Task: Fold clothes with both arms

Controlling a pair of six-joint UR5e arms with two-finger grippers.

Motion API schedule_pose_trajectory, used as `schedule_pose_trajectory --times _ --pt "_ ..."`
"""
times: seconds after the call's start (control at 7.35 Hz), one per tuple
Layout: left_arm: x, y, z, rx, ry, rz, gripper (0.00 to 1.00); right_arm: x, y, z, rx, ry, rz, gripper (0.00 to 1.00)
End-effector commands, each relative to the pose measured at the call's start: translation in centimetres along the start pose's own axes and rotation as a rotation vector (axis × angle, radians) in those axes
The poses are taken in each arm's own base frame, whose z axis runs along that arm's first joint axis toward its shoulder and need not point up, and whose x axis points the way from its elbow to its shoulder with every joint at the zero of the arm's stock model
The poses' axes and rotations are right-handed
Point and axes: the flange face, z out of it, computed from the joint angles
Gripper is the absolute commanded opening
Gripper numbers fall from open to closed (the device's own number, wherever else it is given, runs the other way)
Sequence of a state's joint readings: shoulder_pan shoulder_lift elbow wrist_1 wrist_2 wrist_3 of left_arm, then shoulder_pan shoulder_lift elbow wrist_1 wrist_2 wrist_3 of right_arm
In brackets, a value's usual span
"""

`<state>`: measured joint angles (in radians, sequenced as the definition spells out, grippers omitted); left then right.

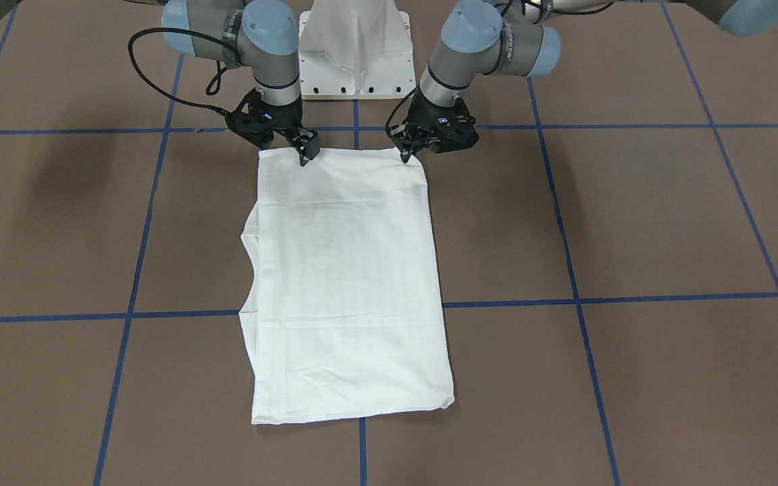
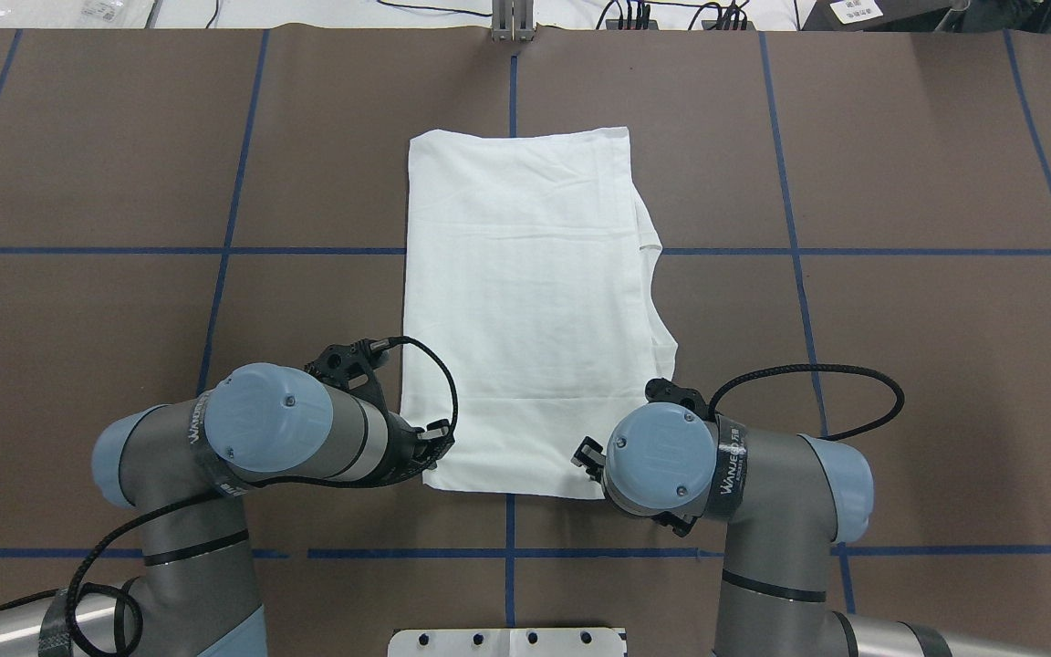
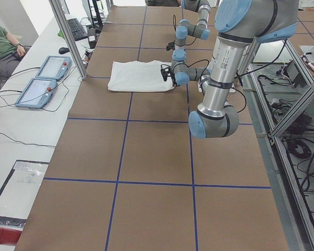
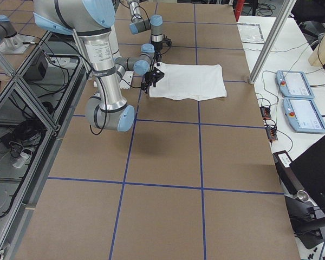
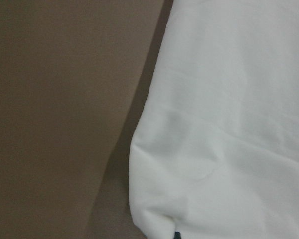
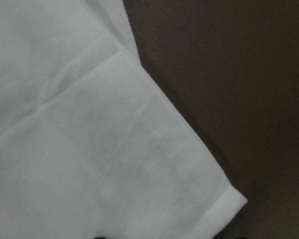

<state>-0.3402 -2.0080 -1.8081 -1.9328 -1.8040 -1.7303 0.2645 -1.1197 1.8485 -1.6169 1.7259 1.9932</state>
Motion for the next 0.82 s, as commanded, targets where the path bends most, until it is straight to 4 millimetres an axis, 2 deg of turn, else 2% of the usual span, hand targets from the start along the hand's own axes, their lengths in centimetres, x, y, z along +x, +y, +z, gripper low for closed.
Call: schedule_pose_trajectory --times 0.0,0.27,0.54,0.68 --pt "0.01 -0.01 -0.03 0.0 0.0 0.0 0.0 -0.06 0.09 -0.06 -0.003 -0.002 -0.002 0.58" --pt "-0.02 -0.12 0.01 0.002 -0.001 -0.001 0.0 -0.21 0.2 -0.27 -0.005 -0.007 -0.004 0.25" --pt "-0.02 -0.12 0.01 0.002 -0.001 -0.001 0.0 -0.3 0.15 -0.35 -0.005 -0.009 -0.006 0.09" --pt "-0.01 -0.21 -0.03 0.003 0.0 -0.002 0.0 -0.73 0.22 -0.84 -0.008 -0.02 -0.007 0.05"
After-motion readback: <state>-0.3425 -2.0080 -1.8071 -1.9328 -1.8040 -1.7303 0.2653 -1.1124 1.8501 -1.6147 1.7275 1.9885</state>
